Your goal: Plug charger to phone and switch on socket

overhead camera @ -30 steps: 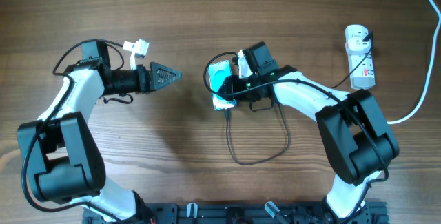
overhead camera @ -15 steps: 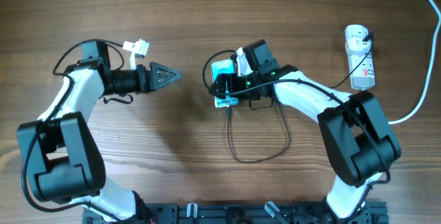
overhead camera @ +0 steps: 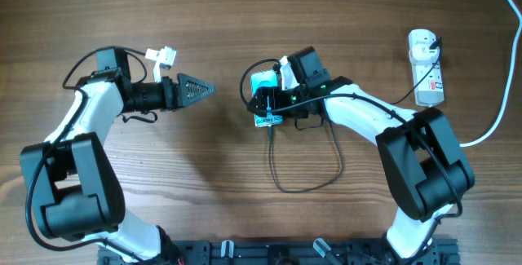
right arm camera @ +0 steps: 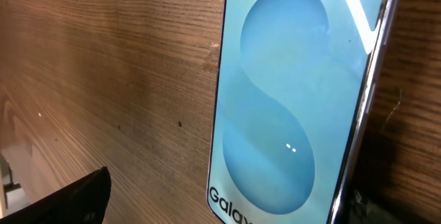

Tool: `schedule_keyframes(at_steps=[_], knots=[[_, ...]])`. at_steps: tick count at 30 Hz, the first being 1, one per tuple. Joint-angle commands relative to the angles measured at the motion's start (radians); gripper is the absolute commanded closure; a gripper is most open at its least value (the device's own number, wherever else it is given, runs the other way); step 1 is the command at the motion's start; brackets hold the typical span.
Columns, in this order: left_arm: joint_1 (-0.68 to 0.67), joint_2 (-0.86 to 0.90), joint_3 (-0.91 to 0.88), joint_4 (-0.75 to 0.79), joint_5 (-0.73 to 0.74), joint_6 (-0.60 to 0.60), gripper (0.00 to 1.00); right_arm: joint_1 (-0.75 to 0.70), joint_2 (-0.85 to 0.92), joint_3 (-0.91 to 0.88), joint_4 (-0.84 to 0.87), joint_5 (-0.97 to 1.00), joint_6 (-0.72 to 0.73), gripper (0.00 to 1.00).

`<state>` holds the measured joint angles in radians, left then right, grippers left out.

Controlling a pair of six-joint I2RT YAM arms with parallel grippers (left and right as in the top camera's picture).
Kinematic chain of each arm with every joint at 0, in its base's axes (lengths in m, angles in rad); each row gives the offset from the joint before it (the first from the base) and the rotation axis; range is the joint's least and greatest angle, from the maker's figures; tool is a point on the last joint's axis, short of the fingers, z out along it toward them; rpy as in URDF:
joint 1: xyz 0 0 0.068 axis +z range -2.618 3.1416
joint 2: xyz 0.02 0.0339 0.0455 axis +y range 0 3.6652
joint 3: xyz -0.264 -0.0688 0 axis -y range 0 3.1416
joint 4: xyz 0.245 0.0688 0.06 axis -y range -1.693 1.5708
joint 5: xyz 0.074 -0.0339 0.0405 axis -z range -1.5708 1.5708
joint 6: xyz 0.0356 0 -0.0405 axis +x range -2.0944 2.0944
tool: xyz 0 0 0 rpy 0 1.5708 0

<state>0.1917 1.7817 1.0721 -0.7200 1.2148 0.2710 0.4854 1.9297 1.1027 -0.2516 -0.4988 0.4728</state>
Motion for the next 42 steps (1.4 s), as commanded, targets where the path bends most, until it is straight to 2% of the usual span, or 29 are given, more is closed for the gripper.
schedule_keyframes(at_steps=[1,8,20,26,32,38,42], knots=[[0.005,-0.016,0.008,0.003,-0.005,0.009,0.0,-0.003,0.019,-0.01,-0.049,0.102,0.037,0.0],[0.005,-0.016,0.008,0.003,-0.005,0.008,0.0,-0.003,0.019,0.01,-0.129,0.191,0.055,0.0],[0.005,-0.016,0.008,0.003,-0.005,0.008,0.0,-0.003,0.019,0.05,-0.249,0.23,0.051,0.0],[0.005,-0.016,0.008,0.003,-0.005,0.009,0.0,-0.003,0.019,0.143,-0.405,0.322,0.05,0.0],[0.005,-0.016,0.008,0.003,-0.005,0.008,0.0,-0.003,0.019,0.151,-0.427,0.33,0.024,0.01],[0.005,-0.016,0.008,0.003,-0.006,0.009,0.0,-0.003,0.019,0.205,-0.532,0.442,0.023,0.0],[0.004,-0.016,0.008,0.034,-0.005,0.009,0.0,-0.003,0.019,0.205,-0.534,0.477,0.013,0.0]])
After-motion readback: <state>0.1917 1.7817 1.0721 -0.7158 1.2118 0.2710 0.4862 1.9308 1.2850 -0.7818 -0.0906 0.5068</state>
